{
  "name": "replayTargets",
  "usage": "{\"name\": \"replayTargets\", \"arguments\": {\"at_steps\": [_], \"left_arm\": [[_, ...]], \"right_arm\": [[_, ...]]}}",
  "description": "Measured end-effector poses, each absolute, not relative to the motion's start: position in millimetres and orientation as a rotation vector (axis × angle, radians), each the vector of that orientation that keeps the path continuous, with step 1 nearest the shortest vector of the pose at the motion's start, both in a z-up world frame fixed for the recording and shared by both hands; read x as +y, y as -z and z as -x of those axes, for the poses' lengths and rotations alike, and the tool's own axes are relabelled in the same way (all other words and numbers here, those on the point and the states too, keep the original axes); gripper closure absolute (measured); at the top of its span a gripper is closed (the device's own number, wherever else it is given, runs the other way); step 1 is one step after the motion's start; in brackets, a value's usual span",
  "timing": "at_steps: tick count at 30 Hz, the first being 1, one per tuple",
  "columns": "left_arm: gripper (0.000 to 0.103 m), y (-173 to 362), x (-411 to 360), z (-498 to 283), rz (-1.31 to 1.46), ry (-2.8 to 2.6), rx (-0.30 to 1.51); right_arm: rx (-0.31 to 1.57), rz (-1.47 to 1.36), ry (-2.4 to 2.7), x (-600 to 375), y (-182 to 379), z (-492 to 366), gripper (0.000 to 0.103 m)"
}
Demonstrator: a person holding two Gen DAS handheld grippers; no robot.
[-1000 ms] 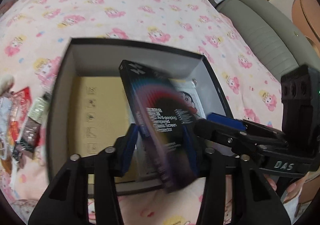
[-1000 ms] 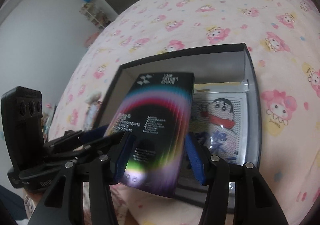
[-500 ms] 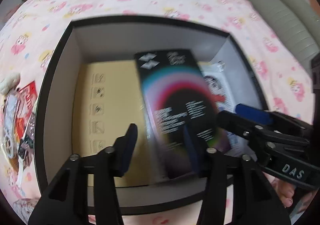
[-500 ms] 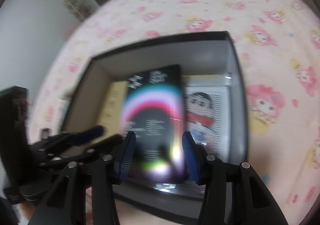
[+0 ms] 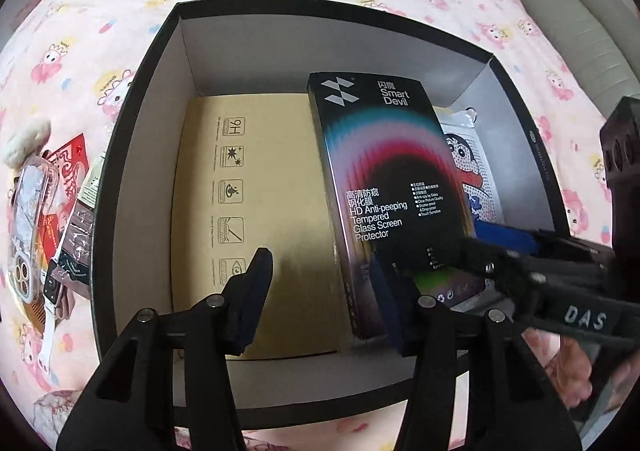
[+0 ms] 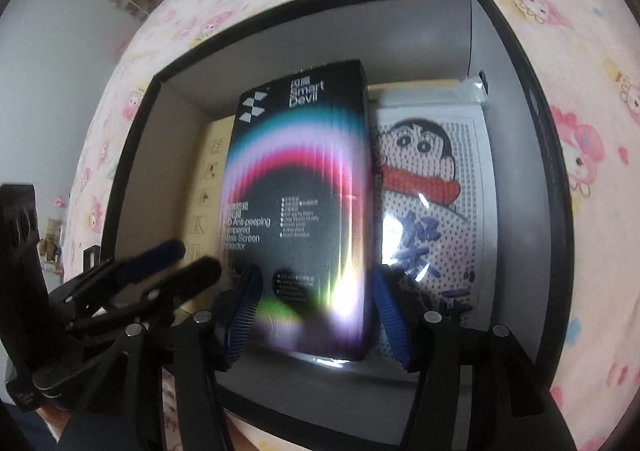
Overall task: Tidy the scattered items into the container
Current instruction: 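Lower the Smart Devil box into the black box beside the kit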
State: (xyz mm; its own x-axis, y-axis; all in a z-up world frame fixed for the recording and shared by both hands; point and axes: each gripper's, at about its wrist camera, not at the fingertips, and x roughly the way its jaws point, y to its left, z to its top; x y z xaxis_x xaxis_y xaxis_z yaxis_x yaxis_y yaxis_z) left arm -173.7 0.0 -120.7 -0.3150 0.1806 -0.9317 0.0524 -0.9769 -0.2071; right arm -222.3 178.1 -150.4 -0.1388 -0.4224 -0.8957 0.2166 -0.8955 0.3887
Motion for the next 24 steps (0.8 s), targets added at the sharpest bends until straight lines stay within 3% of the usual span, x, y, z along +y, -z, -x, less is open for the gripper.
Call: {"name": "replayTargets", "arguments": {"at_steps": [11, 15, 19, 24], "left_arm": [[0.052, 118, -7, 177, 1.774, -2.470, -0.309], [0.051, 116, -5, 180, 1.763, -2.475, -0.300], [0.040, 107, 11, 188, 1.714, -2.466, -0.227], [0.039, 108, 41, 198, 1.709, -2.407, -0.111]], "right_arm": [[-0.059, -1.701, 2.100, 168, 154, 226, 0.049], [-0.134, -1.661, 2.136, 179, 146, 227, 0.049], [-0.145, -1.527, 2.314, 197, 117, 224, 0.051], [-0.099, -1.465, 2.419, 198, 105, 216, 0.051]]}}
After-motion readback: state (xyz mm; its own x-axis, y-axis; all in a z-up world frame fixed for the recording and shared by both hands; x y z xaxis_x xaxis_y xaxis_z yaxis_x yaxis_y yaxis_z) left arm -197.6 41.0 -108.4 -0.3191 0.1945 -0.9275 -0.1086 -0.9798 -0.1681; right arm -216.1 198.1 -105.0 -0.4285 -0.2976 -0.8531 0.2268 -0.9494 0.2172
